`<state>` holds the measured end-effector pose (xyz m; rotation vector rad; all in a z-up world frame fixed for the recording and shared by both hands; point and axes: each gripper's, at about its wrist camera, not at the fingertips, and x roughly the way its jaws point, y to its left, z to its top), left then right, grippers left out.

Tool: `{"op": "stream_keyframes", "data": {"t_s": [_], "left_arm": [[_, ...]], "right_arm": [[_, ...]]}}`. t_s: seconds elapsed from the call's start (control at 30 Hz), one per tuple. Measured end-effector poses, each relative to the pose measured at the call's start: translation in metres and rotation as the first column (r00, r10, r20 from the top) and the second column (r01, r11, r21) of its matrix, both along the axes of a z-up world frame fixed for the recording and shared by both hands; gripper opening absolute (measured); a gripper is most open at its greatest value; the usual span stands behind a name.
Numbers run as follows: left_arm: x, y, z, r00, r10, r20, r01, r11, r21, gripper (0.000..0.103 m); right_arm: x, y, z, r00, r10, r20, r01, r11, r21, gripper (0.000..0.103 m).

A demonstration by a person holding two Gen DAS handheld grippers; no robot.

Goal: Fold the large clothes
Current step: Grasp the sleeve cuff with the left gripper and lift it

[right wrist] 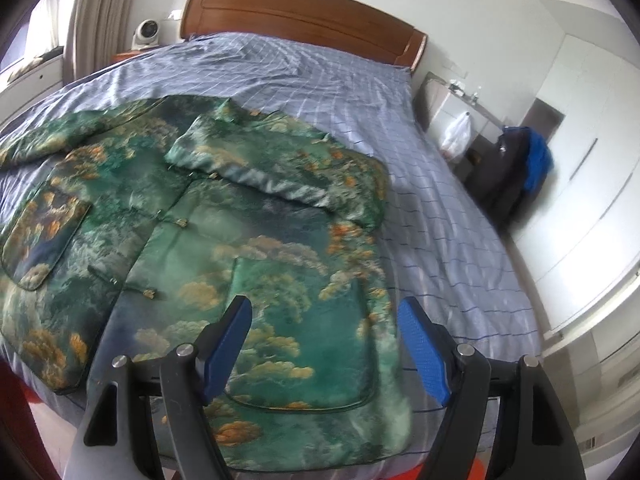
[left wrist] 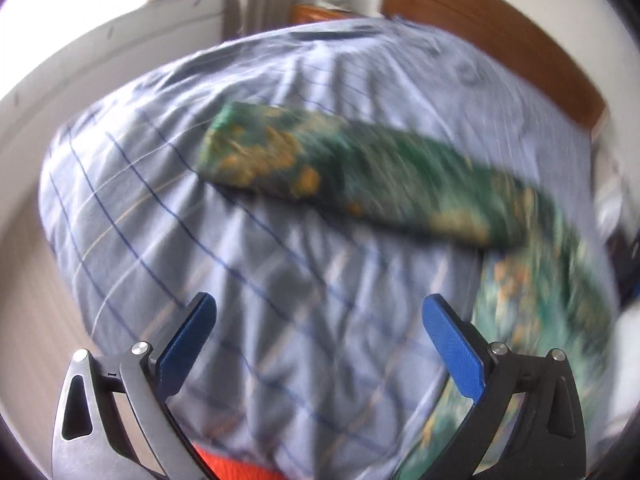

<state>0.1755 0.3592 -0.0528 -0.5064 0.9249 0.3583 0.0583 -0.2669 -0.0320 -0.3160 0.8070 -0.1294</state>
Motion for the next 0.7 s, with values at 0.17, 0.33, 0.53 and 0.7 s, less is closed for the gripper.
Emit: {"op": "stream_keyframes", "data": {"t_s": [0.17,0.33,0.53,0.7], "left_arm": [[0.028,0.080,-0.026,0.988,0.155,0.008,-0.150,0.966,-0.211,0.102],[0.057,0.131,-0.077,0.945,0.319,-0.075,-0.324,0.878,-0.351,0.102],[0.077,0.140,-0.083,0.913,0.405,-0.047,-0.395,0.849,-0.351,0.020],[0.093,0.095,-0.003,0.949,0.310,0.062,-0.302,0.947,-0.113,0.011]], "right_arm": [[0.003,0.016,-0.016,0.998,0.044,-0.039,-0.043,0.999,0.015,0.075],[0.007,0.038,-0.026,0.993,0.103,-0.066,-0.102,0.995,0.009,0.075],[0.013,0.052,-0.042,0.985,0.134,-0.107,-0.134,0.991,0.009,0.075],[0.019,0.048,-0.052,0.985,0.136,-0.109,-0.130,0.990,0.059,0.075]]}}
